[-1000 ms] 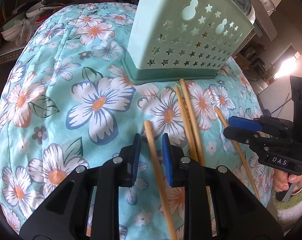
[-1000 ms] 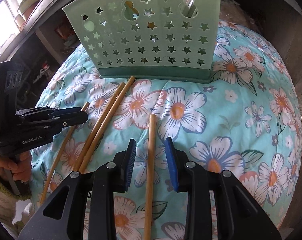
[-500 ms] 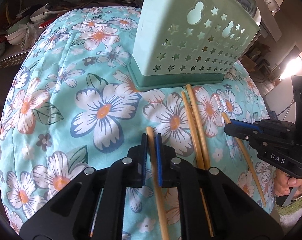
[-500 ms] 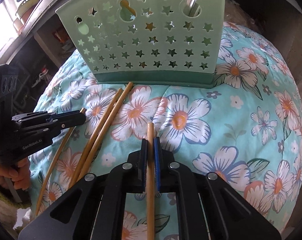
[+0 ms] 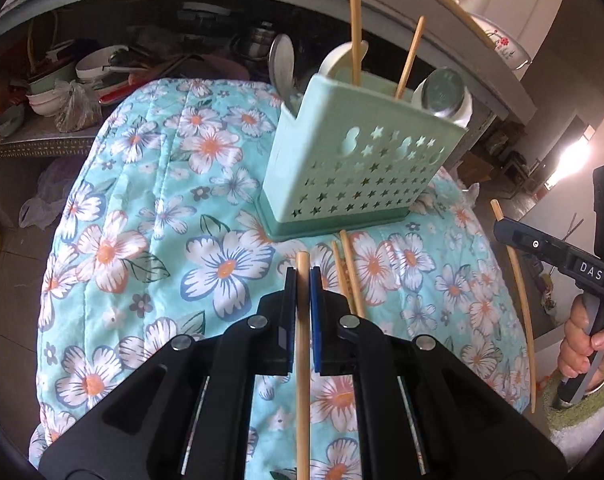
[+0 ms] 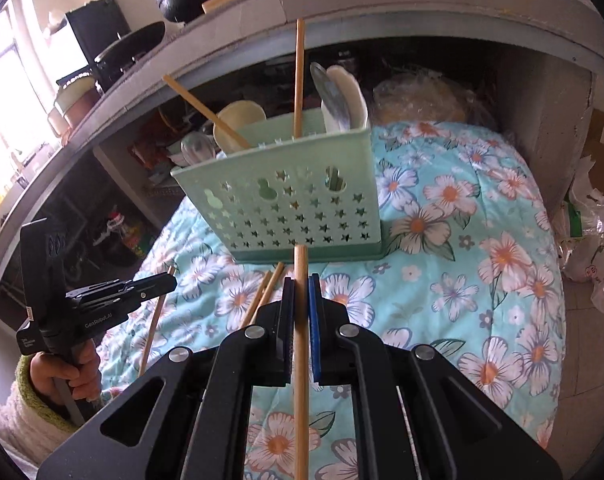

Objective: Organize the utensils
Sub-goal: 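Lift both chopsticks above the green holder with both grippers, then drop the chopstick into the green holder with the left gripper while the right holds its chopstick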

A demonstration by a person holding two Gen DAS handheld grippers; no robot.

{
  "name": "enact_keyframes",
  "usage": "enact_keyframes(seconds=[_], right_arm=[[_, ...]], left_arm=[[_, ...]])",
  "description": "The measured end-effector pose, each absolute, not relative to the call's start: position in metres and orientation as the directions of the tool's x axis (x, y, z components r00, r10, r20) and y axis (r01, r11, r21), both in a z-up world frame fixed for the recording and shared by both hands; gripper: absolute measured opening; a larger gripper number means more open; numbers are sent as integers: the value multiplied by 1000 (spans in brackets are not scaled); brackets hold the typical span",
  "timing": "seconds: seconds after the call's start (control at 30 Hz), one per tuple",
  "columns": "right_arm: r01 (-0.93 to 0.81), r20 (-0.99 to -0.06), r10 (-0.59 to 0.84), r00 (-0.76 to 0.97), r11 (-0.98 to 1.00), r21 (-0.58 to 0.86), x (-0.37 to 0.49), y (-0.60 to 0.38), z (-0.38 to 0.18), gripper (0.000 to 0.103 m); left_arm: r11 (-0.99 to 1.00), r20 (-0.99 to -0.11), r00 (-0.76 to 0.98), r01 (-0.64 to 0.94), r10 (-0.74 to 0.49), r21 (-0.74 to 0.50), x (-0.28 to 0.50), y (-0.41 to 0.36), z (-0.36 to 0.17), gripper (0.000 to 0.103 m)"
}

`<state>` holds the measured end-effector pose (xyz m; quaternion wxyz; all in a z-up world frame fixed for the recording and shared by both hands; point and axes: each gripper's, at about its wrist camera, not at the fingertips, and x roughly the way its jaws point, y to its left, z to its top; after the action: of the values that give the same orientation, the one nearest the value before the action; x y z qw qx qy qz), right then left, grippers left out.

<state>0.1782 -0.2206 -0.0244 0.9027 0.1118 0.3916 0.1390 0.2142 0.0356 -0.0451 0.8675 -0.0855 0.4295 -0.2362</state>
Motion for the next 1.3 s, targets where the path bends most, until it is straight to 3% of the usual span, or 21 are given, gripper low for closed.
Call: enact_keyframes(seconds=[0.4, 0.67, 0.93, 1.1, 1.3], right_arm=[[-196, -513, 358, 780, 919, 342, 143, -244, 40, 7], [-203, -492, 371, 788, 910, 362, 138, -248, 42, 7], [-202, -488, 385, 783, 901, 385, 141, -256, 37, 7], [-203, -489, 397, 776, 893, 402, 145, -260, 34, 7], [-203, -499, 403, 767, 891, 407, 150, -262, 29, 7]], left_arm=[[817, -489, 655, 445, -576, -366, 187, 53, 73, 6], [757, -296, 708, 523, -642, -391, 194, 50, 143, 6], [765, -126, 787, 528, -604, -370, 221, 43, 192, 6], [794, -98, 820, 505, -564, -338, 241, 34, 196, 6], [816, -148, 824, 483, -546, -318, 271, 18, 174, 6]])
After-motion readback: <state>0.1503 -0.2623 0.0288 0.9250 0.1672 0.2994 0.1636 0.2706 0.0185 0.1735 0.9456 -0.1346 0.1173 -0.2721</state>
